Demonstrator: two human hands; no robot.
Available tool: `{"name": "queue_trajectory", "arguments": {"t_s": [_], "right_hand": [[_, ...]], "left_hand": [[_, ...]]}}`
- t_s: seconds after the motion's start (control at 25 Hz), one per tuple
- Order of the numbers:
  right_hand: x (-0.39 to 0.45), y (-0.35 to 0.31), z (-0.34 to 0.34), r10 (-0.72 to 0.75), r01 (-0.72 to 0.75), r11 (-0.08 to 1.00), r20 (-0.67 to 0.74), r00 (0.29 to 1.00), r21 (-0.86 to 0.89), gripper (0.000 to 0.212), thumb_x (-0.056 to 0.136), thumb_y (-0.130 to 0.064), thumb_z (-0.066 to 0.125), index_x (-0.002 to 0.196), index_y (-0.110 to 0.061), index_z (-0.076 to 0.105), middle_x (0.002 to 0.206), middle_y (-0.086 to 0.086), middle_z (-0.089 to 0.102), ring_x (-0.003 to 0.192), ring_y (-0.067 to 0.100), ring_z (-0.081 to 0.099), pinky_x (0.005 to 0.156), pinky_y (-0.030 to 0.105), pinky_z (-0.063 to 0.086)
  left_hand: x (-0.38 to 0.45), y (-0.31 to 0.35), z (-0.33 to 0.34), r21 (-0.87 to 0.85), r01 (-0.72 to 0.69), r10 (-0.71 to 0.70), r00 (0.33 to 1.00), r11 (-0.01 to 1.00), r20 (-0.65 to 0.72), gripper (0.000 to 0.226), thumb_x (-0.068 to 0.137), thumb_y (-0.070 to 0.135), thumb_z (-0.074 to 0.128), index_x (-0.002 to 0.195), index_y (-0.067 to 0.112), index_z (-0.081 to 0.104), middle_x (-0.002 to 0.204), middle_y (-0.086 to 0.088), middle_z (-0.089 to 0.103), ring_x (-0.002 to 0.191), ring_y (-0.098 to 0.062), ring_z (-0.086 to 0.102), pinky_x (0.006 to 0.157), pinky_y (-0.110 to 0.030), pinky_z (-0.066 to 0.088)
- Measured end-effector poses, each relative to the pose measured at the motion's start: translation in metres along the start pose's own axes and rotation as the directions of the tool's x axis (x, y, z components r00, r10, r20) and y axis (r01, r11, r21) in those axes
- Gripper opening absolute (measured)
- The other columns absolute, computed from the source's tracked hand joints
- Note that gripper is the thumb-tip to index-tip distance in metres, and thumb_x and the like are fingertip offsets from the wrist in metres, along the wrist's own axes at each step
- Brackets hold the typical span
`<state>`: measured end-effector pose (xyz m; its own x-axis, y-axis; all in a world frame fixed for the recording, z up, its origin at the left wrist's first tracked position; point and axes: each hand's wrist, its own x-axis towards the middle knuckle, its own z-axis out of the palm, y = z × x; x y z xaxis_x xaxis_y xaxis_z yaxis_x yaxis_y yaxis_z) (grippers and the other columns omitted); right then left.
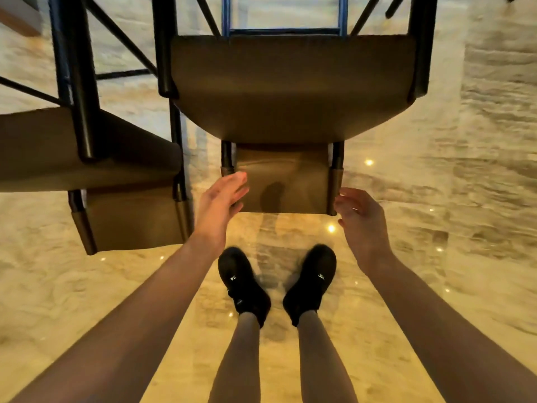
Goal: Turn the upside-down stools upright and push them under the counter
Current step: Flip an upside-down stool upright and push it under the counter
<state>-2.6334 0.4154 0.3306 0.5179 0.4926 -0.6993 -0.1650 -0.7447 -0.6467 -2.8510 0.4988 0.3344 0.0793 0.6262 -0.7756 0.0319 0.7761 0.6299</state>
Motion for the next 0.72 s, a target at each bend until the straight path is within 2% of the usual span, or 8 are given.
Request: {"name": "queue_trajectory", "arguments": {"t_s": [0.08,0.2,0.28,0.36,0.44,0.48,0.6,0.72], "right_hand": [[0.025,0.035,0.005,0.024,-0.024,0.998,-0.01,1.0,-0.061,0.028,0.093,-0.006,0.062,0.121,-0.01,0.064,0.116,0.008,0.067,0.102,0.019,0.062,0.092,0.033,0.05],[0.066,0.079,0.016,0.008,-0.016,0.987,-0.044,0.999,-0.162,0.03,0.093,-0.013,0.063,0.123,-0.015,0.061,0.114,-0.001,0.065,0.102,0.016,0.06,0.085,0.025,0.048],[0.101,0.107,0.026,-0.026,0.011,0.982,-0.075,0.997,-0.186,0.03,0.093,-0.016,0.064,0.123,-0.018,0.058,0.106,-0.009,0.061,0.102,0.015,0.058,0.085,0.026,0.047],[0.141,0.135,0.037,-0.063,0.04,0.981,-0.119,0.991,-0.192,0.034,0.093,-0.019,0.065,0.126,-0.021,0.055,0.105,-0.012,0.056,0.103,0.014,0.055,0.088,0.03,0.048],[0.178,0.162,0.048,-0.124,0.088,0.972,-0.157,0.98,-0.216,0.043,0.093,-0.022,0.066,0.133,-0.019,0.05,0.119,-0.005,0.051,0.108,0.013,0.05,0.089,0.031,0.047],[0.193,0.173,0.05,-0.159,0.114,0.964,-0.177,0.971,-0.239,0.046,0.093,-0.022,0.066,0.135,-0.017,0.048,0.125,-0.002,0.048,0.111,0.013,0.048,0.091,0.03,0.047],[0.24,0.21,0.057,-0.205,0.146,0.955,-0.218,0.954,-0.258,0.05,0.092,-0.025,0.067,0.137,-0.014,0.046,0.134,0.007,0.048,0.12,0.02,0.05,0.1,0.04,0.049],[0.274,0.238,0.061,-0.18,0.141,0.971,-0.199,0.963,-0.192,0.035,0.092,-0.032,0.066,0.122,-0.019,0.054,0.12,0.009,0.06,0.11,0.026,0.06,0.09,0.047,0.055]], "left_hand": [[0.029,-0.031,-0.004,0.025,0.029,-0.028,0.999,0.999,-0.029,0.024,0.095,0.04,0.06,0.114,0.027,0.068,0.123,0.009,0.069,0.119,-0.008,0.062,0.107,-0.031,0.041],[0.071,-0.07,-0.01,0.05,0.035,-0.032,0.997,0.998,-0.066,0.034,0.095,0.038,0.058,0.124,0.021,0.065,0.131,0.005,0.065,0.124,-0.011,0.057,0.11,-0.033,0.038],[0.106,-0.095,-0.016,0.073,-0.001,0.008,0.995,0.997,-0.096,0.031,0.097,0.035,0.058,0.121,0.018,0.066,0.129,0.003,0.066,0.123,-0.012,0.058,0.108,-0.032,0.038],[0.143,-0.12,-0.022,0.061,-0.068,0.077,0.984,0.996,-0.159,0.019,0.097,0.027,0.06,0.11,0.016,0.068,0.115,0.003,0.071,0.114,-0.01,0.063,0.095,-0.024,0.046],[0.18,-0.146,-0.033,0.046,-0.141,0.148,0.956,0.989,-0.254,0.011,0.097,0.022,0.061,0.103,0.016,0.069,0.098,0.006,0.073,0.1,-0.008,0.067,0.073,-0.011,0.051],[0.194,-0.155,-0.039,0.09,-0.159,0.179,0.937,0.983,-0.301,0.014,0.096,0.022,0.063,0.108,0.016,0.068,0.1,0.005,0.071,0.099,-0.009,0.066,0.068,-0.008,0.05],[0.243,-0.188,-0.06,0.298,-0.163,0.265,0.901,0.94,-0.342,0.04,0.092,0.032,0.068,0.128,0.018,0.055,0.123,0.001,0.062,0.111,-0.012,0.058,0.082,-0.017,0.047],[0.282,-0.212,-0.075,0.281,-0.112,0.192,0.941,0.953,-0.277,0.042,0.091,0.038,0.068,0.124,0.016,0.054,0.118,-0.006,0.063,0.106,-0.021,0.063,0.081,-0.031,0.055]]}}
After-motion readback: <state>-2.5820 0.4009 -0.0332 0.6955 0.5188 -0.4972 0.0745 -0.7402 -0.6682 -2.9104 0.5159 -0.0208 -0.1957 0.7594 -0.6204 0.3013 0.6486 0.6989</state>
